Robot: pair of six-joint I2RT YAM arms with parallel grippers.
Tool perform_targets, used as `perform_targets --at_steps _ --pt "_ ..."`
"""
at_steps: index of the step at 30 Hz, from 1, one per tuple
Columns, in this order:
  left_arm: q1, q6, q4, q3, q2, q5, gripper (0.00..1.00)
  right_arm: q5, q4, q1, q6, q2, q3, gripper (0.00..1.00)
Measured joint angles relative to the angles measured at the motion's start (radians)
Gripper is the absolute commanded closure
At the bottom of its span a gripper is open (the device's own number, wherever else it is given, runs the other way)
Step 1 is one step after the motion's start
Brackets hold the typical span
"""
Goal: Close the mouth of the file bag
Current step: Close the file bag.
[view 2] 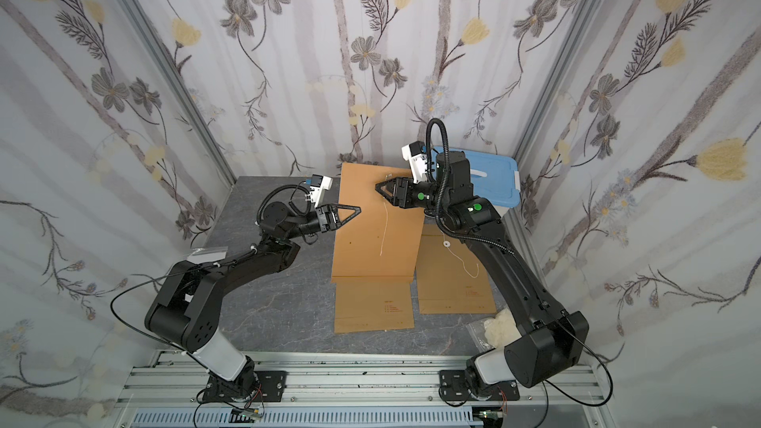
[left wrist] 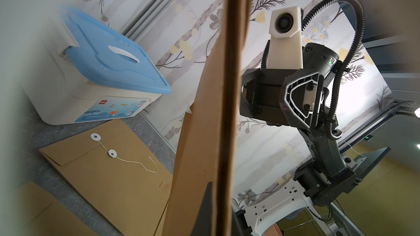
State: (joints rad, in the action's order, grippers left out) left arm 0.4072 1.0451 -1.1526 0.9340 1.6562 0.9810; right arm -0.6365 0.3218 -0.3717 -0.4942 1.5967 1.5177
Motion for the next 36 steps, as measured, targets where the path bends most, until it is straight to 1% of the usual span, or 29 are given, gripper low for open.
perform_targets --at_steps 5,15,26,29,36 --pt "0.002 0.003 -0.004 0.0 0.003 0.0 1.0 -0.001 -0.018 0.001 -0.022 0.023 -0.023 0.51" --pt "0.003 0.014 -0.013 0.0 0.014 -0.001 1.0 -0.046 -0.075 -0.013 -0.052 0.068 -0.018 0.51" --pt "0.003 0.014 -0.022 0.002 0.014 -0.001 1.0 -0.122 -0.182 -0.015 -0.131 0.106 -0.022 0.52" --pt "0.003 0.015 -0.026 0.006 0.016 -0.001 1.0 -0.139 -0.195 -0.027 -0.132 0.107 -0.021 0.53" --pt "0.003 0.029 -0.034 0.01 0.026 -0.014 1.0 -0.145 -0.168 -0.063 -0.079 0.107 -0.004 0.58"
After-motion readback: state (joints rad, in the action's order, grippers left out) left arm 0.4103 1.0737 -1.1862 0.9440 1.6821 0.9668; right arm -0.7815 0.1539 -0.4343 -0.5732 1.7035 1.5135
